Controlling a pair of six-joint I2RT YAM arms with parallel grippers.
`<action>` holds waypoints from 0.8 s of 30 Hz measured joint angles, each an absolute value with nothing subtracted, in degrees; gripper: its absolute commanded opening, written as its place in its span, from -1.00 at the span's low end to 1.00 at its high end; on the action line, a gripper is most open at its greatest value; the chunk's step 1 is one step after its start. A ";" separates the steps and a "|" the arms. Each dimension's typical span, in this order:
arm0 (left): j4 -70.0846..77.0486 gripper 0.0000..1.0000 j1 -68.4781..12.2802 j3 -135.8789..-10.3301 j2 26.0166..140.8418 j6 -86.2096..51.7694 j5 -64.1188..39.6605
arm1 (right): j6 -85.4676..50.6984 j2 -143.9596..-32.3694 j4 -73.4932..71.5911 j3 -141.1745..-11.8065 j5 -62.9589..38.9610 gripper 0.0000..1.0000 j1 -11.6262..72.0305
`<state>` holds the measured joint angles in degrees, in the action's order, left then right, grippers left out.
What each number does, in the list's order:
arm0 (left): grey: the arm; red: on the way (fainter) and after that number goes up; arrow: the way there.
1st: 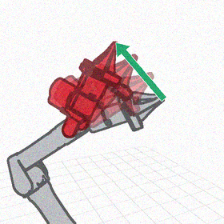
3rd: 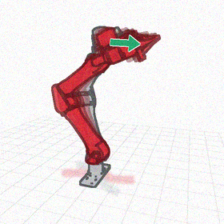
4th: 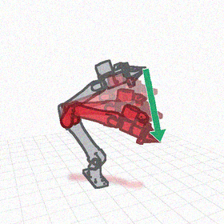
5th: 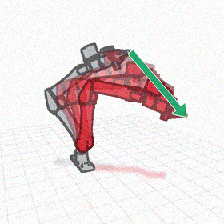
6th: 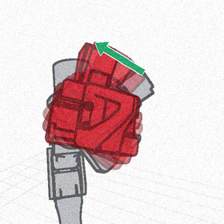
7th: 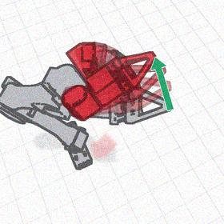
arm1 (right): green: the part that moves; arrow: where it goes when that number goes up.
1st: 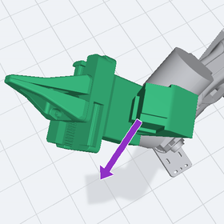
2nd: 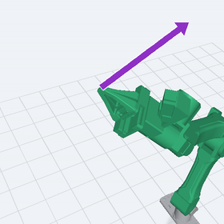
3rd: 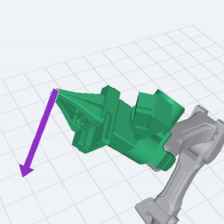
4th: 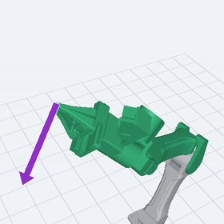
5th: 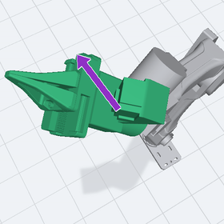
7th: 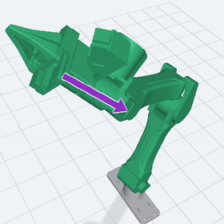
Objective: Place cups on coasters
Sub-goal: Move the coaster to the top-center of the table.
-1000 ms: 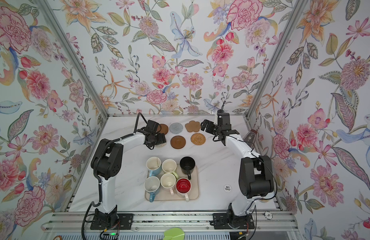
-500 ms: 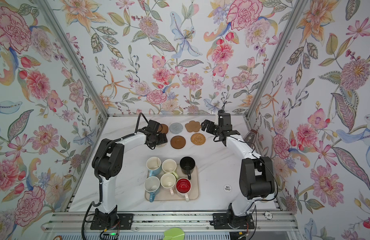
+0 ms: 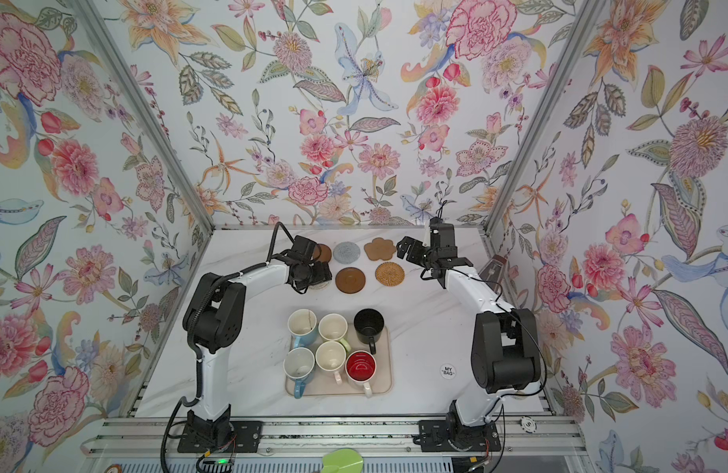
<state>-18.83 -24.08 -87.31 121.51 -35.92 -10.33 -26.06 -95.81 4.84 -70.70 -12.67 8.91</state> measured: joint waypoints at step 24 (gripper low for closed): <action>-19.77 0.77 -24.29 -89.38 108.95 -31.11 -6.00 | -26.81 -90.32 7.18 -68.90 -11.49 0.98 9.54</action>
<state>-19.77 -24.29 -89.38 108.95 -31.11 -6.00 -26.81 -90.32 7.18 -68.90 -11.49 9.54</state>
